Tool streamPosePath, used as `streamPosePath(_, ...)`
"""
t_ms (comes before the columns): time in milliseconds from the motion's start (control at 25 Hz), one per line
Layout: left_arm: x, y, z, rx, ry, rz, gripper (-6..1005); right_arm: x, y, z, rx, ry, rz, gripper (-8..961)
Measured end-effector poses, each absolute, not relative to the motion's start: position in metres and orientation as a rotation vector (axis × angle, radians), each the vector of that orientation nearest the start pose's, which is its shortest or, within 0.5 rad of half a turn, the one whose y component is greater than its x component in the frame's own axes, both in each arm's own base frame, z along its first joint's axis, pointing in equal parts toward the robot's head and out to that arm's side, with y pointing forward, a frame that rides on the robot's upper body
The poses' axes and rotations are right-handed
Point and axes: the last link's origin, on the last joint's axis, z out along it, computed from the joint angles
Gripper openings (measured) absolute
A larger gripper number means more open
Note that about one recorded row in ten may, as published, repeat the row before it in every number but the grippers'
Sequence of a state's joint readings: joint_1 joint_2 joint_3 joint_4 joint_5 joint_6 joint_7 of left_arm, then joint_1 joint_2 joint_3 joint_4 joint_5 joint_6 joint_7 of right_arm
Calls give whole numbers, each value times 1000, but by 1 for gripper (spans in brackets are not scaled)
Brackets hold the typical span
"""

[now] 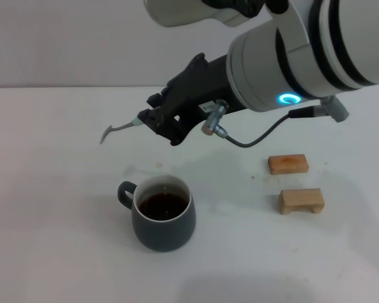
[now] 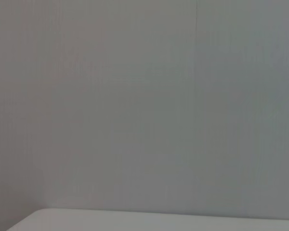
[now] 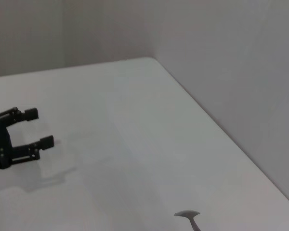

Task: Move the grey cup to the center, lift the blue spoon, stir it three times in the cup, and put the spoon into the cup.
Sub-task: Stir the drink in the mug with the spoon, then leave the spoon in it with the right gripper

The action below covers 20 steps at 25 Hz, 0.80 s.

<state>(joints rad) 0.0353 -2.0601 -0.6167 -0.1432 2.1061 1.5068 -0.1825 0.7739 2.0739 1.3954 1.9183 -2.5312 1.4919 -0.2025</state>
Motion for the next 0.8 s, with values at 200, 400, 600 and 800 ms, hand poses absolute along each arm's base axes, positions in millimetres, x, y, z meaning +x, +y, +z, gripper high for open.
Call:
streamPosePath(200, -409, 146, 11, -1388, -644, -575, 859, -13, 300, -8, -2688, 315, -102, 203)
streamPosePath(400, -410, 146, 10, -1390, -651, -570, 859, -7, 296, -8, -2692, 343, -122, 205)
streamPosePath(600, -411, 146, 10, -1391, -655, -566, 859, -3, 293, -6, -2689, 360, -117, 207)
streamPosePath(800, -412, 145, 10, -1390, -658, -563, 859, 2, 290, -2, -2680, 379, -110, 209)
